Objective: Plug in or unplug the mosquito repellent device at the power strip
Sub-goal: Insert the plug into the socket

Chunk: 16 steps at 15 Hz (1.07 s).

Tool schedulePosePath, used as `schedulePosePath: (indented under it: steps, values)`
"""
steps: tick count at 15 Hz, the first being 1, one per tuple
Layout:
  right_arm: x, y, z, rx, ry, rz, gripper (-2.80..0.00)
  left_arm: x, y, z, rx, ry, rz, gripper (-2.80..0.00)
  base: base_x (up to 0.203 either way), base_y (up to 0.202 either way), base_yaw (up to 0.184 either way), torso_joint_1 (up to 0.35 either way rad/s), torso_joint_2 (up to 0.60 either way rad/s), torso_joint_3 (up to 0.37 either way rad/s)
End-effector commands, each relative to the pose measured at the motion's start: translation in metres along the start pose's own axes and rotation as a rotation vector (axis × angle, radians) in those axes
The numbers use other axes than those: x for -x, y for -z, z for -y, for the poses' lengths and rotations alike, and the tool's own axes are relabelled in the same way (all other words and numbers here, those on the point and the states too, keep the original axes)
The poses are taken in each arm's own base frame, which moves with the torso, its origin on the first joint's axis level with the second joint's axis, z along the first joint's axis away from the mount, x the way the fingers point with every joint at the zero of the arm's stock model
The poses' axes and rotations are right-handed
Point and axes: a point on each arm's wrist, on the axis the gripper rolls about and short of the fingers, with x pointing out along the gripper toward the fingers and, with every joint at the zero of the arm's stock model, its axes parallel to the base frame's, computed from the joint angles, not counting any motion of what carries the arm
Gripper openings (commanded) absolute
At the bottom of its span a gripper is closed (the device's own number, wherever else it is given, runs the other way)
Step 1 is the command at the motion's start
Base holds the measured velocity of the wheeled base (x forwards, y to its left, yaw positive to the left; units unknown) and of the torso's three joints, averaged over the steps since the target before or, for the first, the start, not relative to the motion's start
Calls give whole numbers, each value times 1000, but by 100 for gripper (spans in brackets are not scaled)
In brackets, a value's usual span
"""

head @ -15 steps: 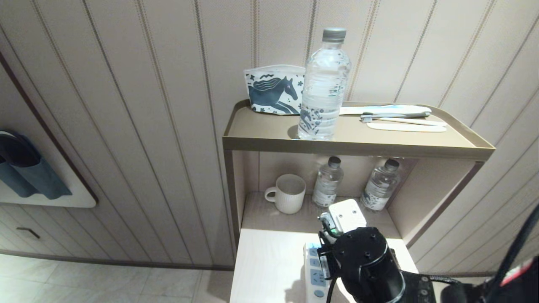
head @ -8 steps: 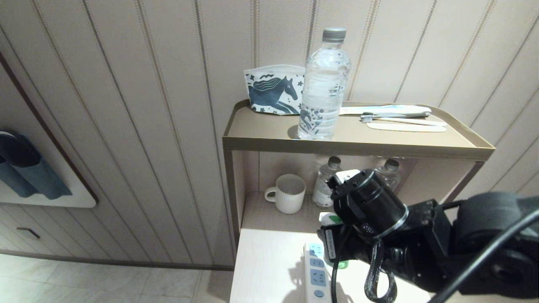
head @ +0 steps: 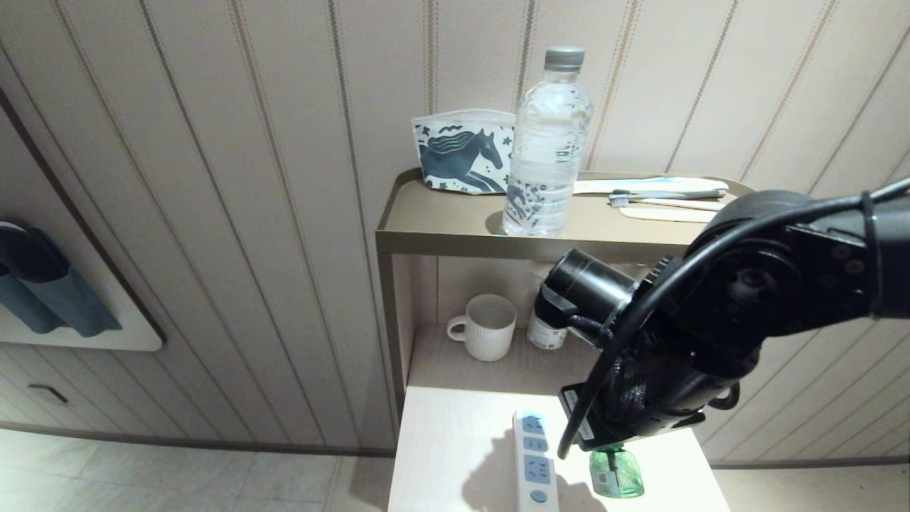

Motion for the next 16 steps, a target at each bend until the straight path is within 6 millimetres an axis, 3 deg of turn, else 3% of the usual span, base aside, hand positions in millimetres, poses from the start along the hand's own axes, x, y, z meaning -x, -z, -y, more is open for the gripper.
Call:
schedulePosePath:
  steps: [1,3,10,16]
  values:
    - [-2,-14,-6,5,-14,-62,-280,0,0,0,0,0,-2,-280,0,0,0,0,0,0]
    - [-4,-26,-8,17,-52,-118,-280,0,0,0,0,0,-2,-280,0,0,0,0,0,0]
    - [-53,-59,-26,-14,-29,-206,-280,0,0,0,0,0,-2,-280,0,0,0,0,0,0]
    - [-83,-62,-29,-27,15,-263,-280,0,0,0,0,0,-2,-280,0,0,0,0,0,0]
